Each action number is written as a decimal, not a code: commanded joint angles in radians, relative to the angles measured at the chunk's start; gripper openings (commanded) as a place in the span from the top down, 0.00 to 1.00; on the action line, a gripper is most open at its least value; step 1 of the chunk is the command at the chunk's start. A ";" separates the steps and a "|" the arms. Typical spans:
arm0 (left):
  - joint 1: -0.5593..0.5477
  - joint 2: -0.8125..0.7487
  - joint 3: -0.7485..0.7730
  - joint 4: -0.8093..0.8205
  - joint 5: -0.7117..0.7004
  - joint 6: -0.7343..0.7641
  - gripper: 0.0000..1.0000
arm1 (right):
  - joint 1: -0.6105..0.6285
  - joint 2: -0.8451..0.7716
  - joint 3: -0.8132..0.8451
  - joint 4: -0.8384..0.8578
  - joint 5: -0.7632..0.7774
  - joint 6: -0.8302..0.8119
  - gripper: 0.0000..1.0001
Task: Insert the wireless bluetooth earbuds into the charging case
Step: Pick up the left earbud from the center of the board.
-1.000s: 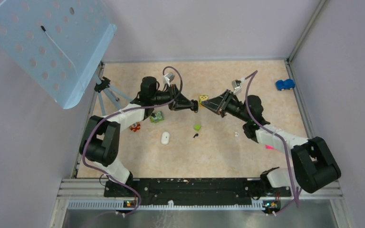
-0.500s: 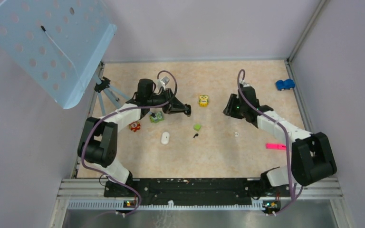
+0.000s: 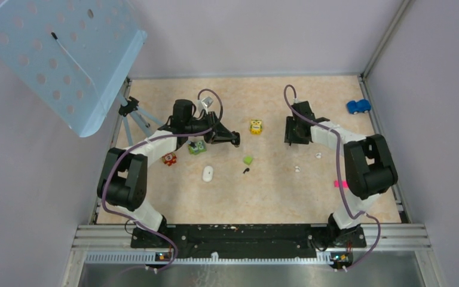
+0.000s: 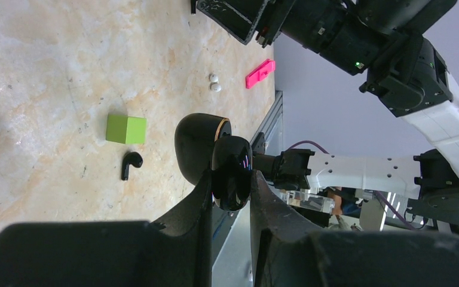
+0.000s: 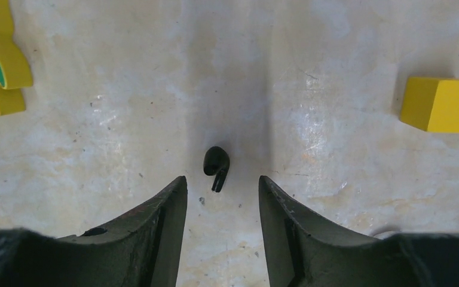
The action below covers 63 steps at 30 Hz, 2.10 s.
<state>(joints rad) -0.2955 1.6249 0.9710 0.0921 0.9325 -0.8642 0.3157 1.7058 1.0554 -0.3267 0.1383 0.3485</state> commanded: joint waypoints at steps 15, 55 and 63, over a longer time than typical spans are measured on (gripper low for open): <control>-0.008 -0.056 -0.021 0.048 0.016 -0.001 1.00 | -0.006 0.116 0.066 0.069 0.072 0.113 0.67; -0.008 -0.043 -0.029 0.046 0.021 0.002 1.00 | -0.006 0.076 0.002 0.026 0.051 0.121 0.68; -0.008 -0.042 -0.025 0.044 0.019 0.001 1.00 | 0.004 0.065 -0.011 0.019 0.060 0.118 0.70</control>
<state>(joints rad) -0.3019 1.6115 0.9440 0.0975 0.9306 -0.8692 0.3161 1.7943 1.0725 -0.2558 0.1719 0.4732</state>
